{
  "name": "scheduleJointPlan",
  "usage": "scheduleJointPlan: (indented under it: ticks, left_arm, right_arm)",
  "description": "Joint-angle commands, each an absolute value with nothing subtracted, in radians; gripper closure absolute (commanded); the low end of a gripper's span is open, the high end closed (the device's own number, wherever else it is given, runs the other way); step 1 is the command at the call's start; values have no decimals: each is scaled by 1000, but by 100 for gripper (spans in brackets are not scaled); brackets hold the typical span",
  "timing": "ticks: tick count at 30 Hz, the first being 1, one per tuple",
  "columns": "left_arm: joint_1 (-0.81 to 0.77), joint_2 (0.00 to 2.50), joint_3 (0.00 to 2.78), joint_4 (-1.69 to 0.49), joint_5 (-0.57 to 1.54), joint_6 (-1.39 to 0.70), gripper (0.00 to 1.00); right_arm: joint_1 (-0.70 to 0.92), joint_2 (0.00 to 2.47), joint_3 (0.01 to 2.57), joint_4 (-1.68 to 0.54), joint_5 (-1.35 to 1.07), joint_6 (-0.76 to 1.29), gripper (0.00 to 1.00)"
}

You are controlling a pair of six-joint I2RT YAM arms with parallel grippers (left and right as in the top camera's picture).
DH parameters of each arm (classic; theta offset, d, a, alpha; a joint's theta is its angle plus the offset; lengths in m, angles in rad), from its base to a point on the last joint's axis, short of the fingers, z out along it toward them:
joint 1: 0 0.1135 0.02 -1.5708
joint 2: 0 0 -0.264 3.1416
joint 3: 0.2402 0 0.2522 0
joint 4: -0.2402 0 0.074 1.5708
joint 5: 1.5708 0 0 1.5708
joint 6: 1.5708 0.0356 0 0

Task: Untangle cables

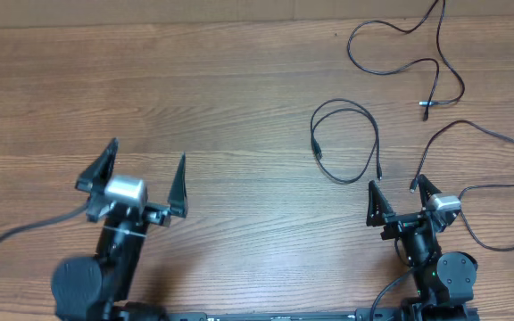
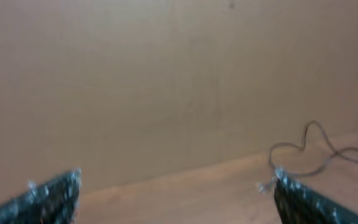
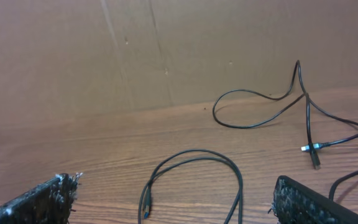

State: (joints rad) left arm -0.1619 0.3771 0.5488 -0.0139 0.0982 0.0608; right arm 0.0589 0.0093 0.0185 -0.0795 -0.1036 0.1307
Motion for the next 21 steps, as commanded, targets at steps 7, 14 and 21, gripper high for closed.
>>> scheduleJointPlan:
  ticks: [7,14,21]
  left_arm:
    - [-56,72,111,231,193,-30,0]
    - [-56,2,21,155,146,47,0]
    - [-56,2,5,-35,138,150,0]
  right_arm:
    - [55,3,8,-76,-94,134,0]
    - [55,3,8,-76,-94,134,0]
    - [55,3,8,-76,-94,134,0]
